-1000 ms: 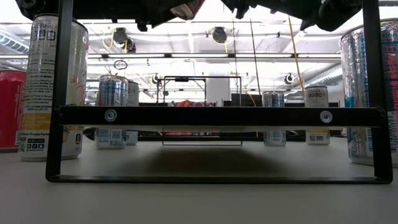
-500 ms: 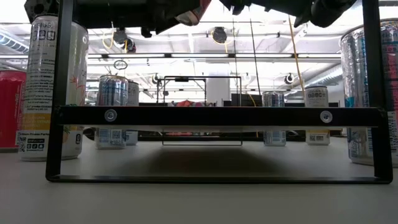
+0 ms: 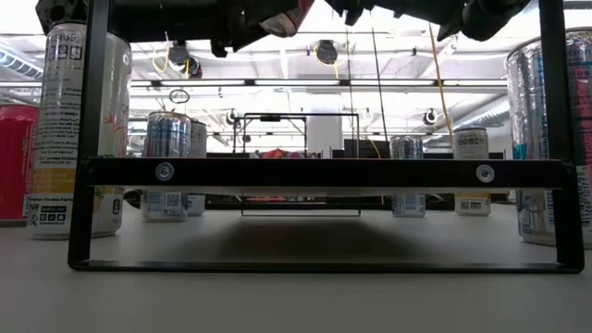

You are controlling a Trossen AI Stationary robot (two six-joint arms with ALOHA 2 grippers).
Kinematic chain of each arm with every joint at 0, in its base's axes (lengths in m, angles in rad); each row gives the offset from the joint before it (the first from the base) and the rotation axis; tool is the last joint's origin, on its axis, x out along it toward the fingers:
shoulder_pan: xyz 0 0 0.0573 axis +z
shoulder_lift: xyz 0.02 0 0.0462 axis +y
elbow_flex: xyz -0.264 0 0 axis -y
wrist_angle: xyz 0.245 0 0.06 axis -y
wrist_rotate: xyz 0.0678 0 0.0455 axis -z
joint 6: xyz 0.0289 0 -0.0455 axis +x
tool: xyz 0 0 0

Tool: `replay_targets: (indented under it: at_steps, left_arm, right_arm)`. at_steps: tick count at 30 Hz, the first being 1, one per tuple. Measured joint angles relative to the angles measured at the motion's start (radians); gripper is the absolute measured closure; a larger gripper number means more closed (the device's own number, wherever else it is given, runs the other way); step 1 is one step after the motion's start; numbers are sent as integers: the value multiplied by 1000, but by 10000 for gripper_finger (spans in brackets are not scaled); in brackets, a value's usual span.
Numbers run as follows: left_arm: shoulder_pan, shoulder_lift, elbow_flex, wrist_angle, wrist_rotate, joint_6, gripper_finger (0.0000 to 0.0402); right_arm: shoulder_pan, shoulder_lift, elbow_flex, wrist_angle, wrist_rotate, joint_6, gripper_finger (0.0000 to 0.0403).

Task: Place canned beverage on shelf
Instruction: Put the right red soda can on the shelf

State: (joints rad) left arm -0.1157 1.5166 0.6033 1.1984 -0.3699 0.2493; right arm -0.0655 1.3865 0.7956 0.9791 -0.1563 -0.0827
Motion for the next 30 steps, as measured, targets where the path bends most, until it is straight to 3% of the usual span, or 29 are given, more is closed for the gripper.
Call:
replay_targets:
  at_steps: [5,16,30]
  left_arm:
    - [5,0,0,15,-3,3,119]
    - [15,0,0,24,-11,22,119]
    - [15,0,0,10,-12,26,119]
  right_arm:
    - [-7,0,0,44,25,41,89]
    - [-27,39,69,-25,-30,59,59]
    - [-28,93,97,-44,-31,19,112]
